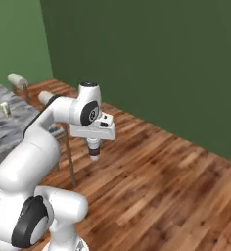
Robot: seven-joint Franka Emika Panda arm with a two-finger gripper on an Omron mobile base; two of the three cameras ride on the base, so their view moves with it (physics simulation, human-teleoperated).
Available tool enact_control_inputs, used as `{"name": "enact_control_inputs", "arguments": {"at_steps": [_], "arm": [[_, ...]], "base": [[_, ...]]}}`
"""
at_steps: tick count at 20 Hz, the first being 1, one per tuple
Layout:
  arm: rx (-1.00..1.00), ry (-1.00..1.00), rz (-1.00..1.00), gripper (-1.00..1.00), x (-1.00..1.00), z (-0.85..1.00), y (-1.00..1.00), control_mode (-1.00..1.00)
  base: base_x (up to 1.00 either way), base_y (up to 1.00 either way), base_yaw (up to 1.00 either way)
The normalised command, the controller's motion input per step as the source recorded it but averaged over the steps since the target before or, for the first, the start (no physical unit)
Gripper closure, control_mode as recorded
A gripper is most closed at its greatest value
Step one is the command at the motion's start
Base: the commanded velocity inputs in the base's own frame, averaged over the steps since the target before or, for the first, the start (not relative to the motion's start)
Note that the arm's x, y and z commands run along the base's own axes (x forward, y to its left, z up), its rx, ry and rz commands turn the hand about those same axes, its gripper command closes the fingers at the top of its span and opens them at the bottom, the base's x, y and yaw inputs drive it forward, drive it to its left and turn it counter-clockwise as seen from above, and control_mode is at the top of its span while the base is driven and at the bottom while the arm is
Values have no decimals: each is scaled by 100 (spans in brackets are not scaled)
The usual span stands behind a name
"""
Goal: Move the drinks to the dining counter.
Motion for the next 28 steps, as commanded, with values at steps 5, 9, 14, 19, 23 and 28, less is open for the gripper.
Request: {"name": "enact_control_inputs", "arguments": {"at_steps": [5,9,14,19,23,28], "arm": [[0,0,0,100,0,0,0,100],[0,0,0,100,0,0,0,100],[0,0,0,100,0,0,0,100],[0,0,0,100,0,0,0,100],[0,0,0,100,0,0,0,100],[0,0,0,100,0,0,0,100]], "base": [[97,-3,80],[86,-3,82],[90,-3,79],[69,-37,52],[52,-53,33],[36,-27,9]]}}
